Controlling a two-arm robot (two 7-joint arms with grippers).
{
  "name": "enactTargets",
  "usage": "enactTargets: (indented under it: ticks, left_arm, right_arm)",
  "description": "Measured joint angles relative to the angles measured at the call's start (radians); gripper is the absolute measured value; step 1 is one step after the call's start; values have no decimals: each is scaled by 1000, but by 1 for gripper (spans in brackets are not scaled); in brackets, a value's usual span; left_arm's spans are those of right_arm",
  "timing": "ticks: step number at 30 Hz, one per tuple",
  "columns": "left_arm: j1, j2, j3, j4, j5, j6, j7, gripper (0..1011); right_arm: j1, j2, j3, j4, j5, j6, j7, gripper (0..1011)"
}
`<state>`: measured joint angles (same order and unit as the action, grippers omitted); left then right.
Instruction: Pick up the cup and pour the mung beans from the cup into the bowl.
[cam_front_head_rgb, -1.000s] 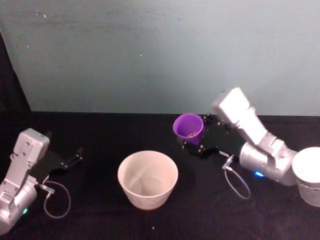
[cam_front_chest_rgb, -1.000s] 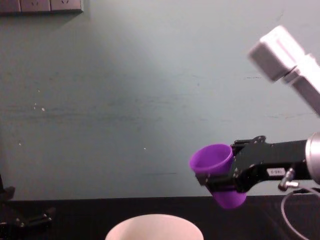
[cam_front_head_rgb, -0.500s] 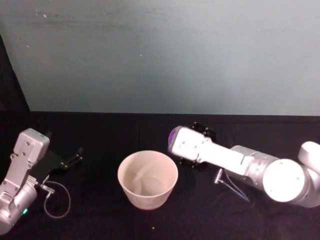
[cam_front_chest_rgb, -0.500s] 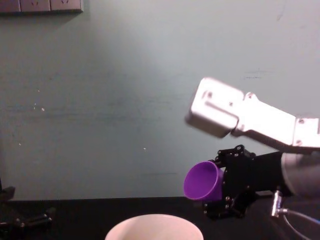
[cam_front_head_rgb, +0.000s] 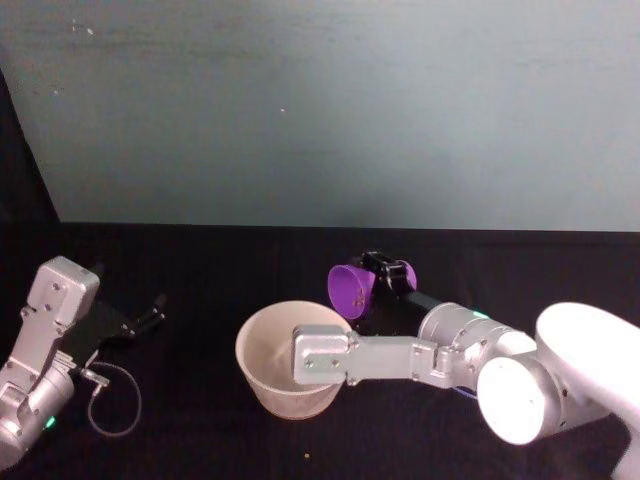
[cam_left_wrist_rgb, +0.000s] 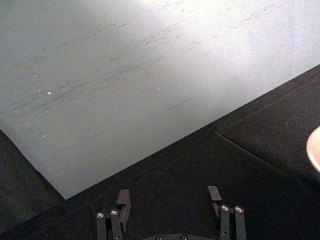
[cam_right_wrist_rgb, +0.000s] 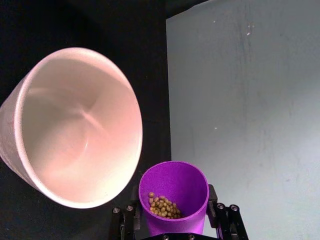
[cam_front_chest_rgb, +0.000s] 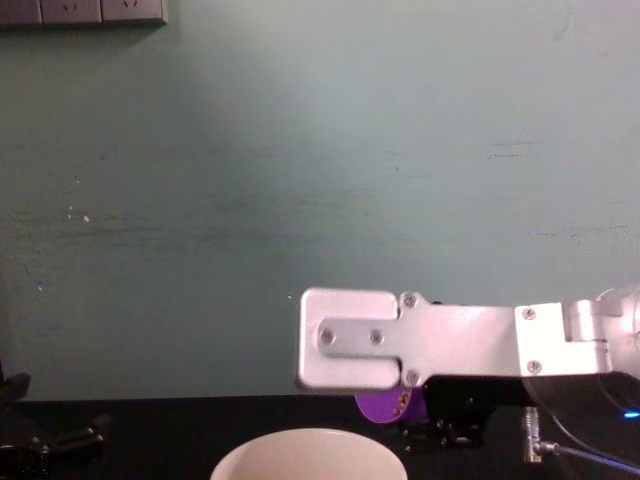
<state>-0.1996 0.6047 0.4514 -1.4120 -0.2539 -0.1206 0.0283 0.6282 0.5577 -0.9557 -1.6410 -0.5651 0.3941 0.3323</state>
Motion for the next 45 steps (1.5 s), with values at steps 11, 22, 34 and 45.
enactTargets:
  ticks: [11, 22, 34, 45]
  left_arm:
    - [0, 0, 0, 0, 0, 0, 0, 1004]
    - [0, 0, 0, 0, 0, 0, 0, 1003]
    - [0, 0, 0, 0, 0, 0, 0, 1003]
    - [0, 0, 0, 0, 0, 0, 0, 1003]
  right_arm:
    - [18, 0, -49, -9, -130, 12, 13, 748]
    - [35, -9, -110, -21, -268, 24, 45, 748]
    - [50, -15, -171, -23, -426, 48, 64, 748]
    - [60, -14, -233, -27, -589, 66, 79, 748]
